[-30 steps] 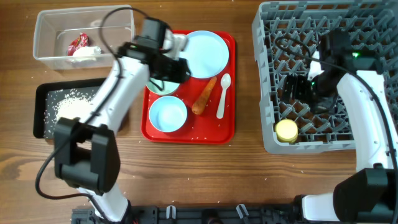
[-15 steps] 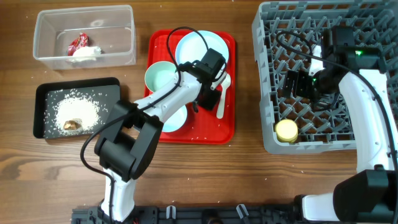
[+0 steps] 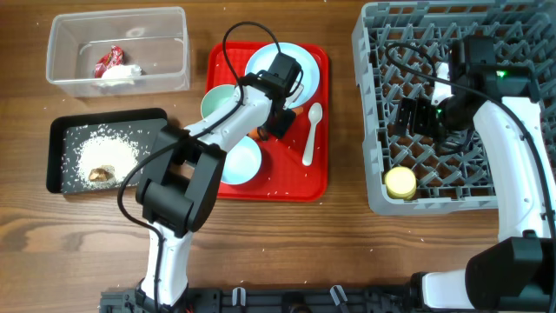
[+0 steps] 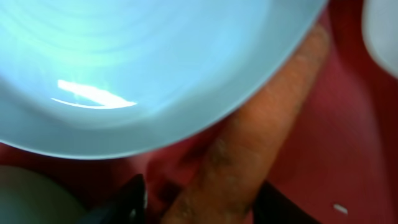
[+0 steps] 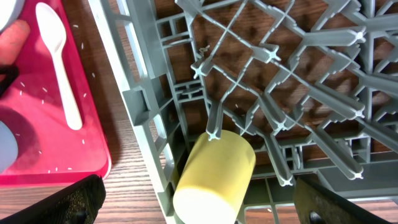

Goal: Sort waste into correct bins and load items into the dishwasher rack
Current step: 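Grasp the carrot with the left gripper and carry it to the black tray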

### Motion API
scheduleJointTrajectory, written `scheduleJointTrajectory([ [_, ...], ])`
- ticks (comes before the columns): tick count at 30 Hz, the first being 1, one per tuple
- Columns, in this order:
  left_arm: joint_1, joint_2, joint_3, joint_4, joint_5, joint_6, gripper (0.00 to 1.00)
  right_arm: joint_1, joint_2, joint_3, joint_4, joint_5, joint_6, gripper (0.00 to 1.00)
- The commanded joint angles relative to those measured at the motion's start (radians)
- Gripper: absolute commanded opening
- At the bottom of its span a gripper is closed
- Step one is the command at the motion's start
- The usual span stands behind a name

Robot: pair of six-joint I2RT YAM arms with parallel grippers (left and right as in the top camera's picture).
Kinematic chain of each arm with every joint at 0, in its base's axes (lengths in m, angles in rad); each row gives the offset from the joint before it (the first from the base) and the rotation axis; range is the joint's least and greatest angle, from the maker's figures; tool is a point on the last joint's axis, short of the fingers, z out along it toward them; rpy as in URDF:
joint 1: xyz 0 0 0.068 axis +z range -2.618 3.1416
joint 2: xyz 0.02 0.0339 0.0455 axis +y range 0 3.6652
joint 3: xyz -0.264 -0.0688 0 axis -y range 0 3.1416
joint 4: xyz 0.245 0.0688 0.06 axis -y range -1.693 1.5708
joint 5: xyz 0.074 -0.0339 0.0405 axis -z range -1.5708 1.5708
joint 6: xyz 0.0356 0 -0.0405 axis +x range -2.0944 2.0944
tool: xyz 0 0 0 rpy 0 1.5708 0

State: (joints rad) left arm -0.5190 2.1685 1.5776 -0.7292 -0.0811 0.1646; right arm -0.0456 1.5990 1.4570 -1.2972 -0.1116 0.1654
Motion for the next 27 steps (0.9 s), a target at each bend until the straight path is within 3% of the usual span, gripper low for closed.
scheduleJointTrajectory([
  [1,-0.007,0.014,0.008,-0.064,0.058,0.015,0.41,0.002,-0.005,0.018,0.003,-0.013,-0.018,1.0],
  [5,-0.011,0.014,0.008,-0.112,0.114,0.007,0.11,0.002,-0.005,0.018,0.006,-0.013,-0.029,1.0],
  [7,-0.01,0.003,0.013,-0.114,0.113,-0.027,0.07,0.002,-0.005,0.018,0.006,-0.013,-0.033,1.0],
  [12,0.044,-0.127,0.144,-0.233,0.114,-0.185,0.04,0.002,-0.005,0.018,0.011,-0.013,-0.032,1.0],
  [14,0.159,-0.253,0.203,-0.389,0.113,-0.234,0.05,0.002,-0.005,0.018,0.022,-0.013,-0.033,1.0],
  [18,0.421,-0.322,0.203,-0.522,0.11,-0.241,0.04,0.002,-0.005,0.018,0.033,-0.013,-0.032,1.0],
  [21,0.599,-0.317,0.122,-0.517,0.119,-0.253,0.04,0.002,-0.005,0.018,0.033,-0.013,-0.033,1.0],
  [24,0.681,-0.317,-0.048,-0.487,0.113,-0.293,0.04,0.002,-0.005,0.018,0.036,-0.013,-0.032,1.0],
  [27,0.742,-0.317,-0.21,-0.357,0.098,-0.399,0.04,0.002,-0.004,0.018,0.039,-0.013,-0.035,1.0],
])
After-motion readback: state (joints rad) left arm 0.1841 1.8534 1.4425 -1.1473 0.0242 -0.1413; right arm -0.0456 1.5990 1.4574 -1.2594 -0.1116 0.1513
